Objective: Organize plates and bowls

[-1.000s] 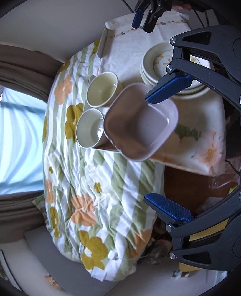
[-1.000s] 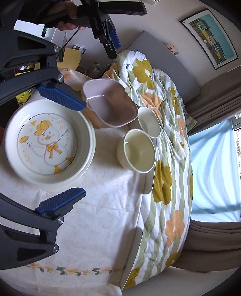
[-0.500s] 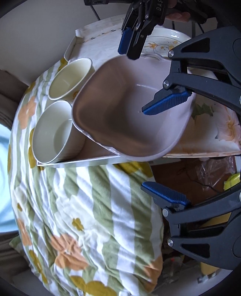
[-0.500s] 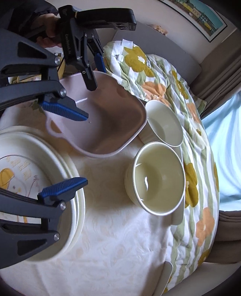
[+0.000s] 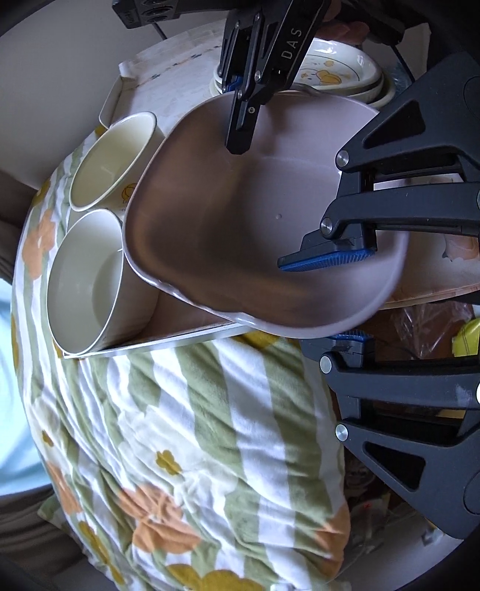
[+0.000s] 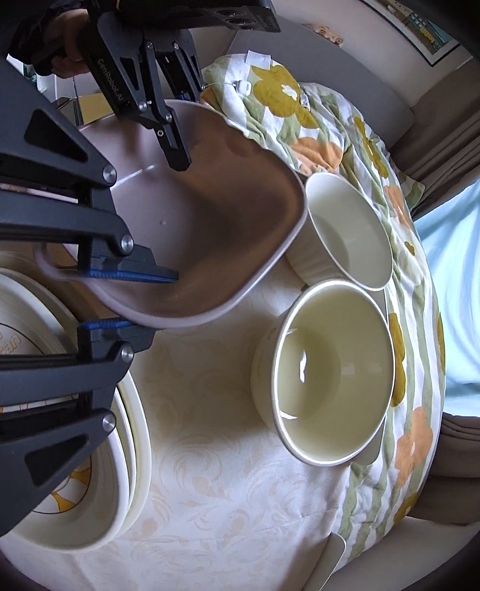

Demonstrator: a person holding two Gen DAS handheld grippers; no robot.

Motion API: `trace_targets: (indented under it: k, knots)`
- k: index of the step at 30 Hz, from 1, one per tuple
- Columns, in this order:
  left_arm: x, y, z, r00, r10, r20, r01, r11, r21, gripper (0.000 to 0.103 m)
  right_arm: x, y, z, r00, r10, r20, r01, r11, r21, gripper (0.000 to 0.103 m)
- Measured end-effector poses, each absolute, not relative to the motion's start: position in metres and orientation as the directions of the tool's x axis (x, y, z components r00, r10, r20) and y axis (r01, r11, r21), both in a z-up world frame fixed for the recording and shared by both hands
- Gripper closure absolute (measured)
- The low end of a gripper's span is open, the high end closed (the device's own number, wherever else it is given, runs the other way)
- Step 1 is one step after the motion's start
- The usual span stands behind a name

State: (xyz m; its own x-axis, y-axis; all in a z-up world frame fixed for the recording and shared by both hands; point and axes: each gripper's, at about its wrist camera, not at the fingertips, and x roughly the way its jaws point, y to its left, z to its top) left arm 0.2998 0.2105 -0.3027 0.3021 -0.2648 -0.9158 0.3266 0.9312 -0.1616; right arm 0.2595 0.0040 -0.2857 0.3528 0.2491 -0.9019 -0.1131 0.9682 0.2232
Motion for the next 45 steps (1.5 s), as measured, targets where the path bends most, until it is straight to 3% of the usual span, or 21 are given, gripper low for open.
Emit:
trace_targets:
  k: [14, 24, 35, 45]
  knots:
    - [0.269, 0.184, -0.232, 0.415, -0.217, -0.884, 0.278, 0.955, -0.104, 0.079, 0.238, -0.02, -0.235, 0.413, 0.317, -0.854, -0.174, 0.948, 0.267, 0.088]
    - [0.211, 0.055, -0.191, 0.461, -0.219, -0.86, 0.231, 0.965, -0.122, 0.079, 0.191, -0.134, -0.193, 0.461, 0.334, -0.822, -0.235, 0.939, 0.25, 0.088]
    - [0.175, -0.11, -0.195, 0.444, -0.286, -0.849, 0.269, 0.947, -0.178, 0.079, 0.151, -0.285, -0.19, 0.473, 0.286, -0.834, -0.167, 0.958, 0.234, 0.088]
    - [0.194, -0.209, -0.245, 0.345, -0.339, -0.875, 0.347, 0.912, -0.217, 0.079, 0.147, -0.371, -0.23, 0.445, 0.208, -0.871, -0.023, 0.975, 0.221, 0.088]
